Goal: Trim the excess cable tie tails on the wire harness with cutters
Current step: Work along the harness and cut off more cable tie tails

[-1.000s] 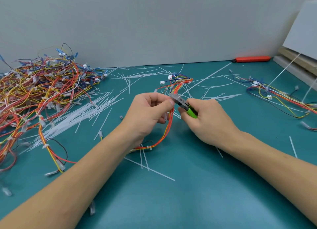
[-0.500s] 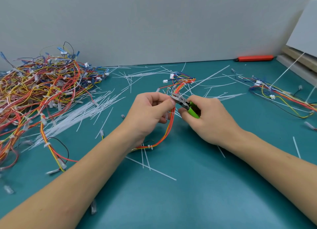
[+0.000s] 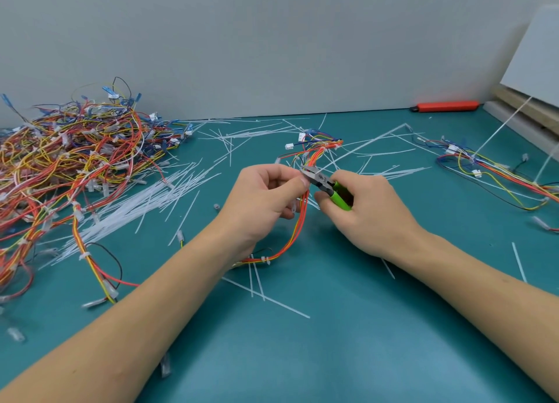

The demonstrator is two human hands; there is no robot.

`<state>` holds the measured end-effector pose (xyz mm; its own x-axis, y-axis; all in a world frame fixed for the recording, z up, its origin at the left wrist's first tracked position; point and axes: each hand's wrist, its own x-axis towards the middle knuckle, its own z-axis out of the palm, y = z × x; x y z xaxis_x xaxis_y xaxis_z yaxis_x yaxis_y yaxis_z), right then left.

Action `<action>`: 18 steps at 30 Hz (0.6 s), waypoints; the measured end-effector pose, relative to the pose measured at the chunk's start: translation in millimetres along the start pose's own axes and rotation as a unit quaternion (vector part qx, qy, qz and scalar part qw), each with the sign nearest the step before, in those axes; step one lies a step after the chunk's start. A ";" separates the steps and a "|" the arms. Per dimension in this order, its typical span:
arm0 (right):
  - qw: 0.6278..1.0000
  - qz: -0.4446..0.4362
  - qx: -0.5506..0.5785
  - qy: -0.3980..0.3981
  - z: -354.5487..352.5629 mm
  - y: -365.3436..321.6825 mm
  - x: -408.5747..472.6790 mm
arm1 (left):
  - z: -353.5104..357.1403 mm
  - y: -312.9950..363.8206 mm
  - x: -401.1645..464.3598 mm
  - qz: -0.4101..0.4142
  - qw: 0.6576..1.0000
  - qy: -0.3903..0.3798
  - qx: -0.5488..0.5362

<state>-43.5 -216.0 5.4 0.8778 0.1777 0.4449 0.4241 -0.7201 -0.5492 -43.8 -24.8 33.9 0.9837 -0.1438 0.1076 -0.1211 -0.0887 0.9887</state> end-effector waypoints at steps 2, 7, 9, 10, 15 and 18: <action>1.000 -0.006 0.002 0.001 -0.4 -0.5 0.9 | -0.1 -0.6 0.3 -0.001 1.000 0.003 0.005; 1.000 0.002 -0.004 -0.008 0.0 -0.6 0.8 | -0.4 -2.4 1.6 -0.003 1.000 0.002 0.003; 1.000 0.006 -0.006 -0.011 0.2 -0.3 0.4 | -0.4 -2.7 1.6 -0.001 1.000 -0.001 0.000; 1.000 0.008 -0.008 -0.012 0.3 -0.5 0.3 | -0.2 -2.5 1.5 0.000 1.000 -0.002 -0.002; 1.000 0.012 -0.004 -0.007 0.3 -1.4 -0.2 | 0.7 -0.7 1.0 0.013 1.000 -0.004 -0.006; 1.000 0.011 -0.010 -0.003 0.7 -0.9 -0.7 | 0.6 -0.6 0.2 0.011 1.000 -0.004 -0.003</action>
<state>-44.3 -215.0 5.1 0.8880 0.1660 0.4288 0.4004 -0.7376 -0.5436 -43.6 -25.4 33.2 0.9799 -0.1529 0.1281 -0.1415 -0.0800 0.9867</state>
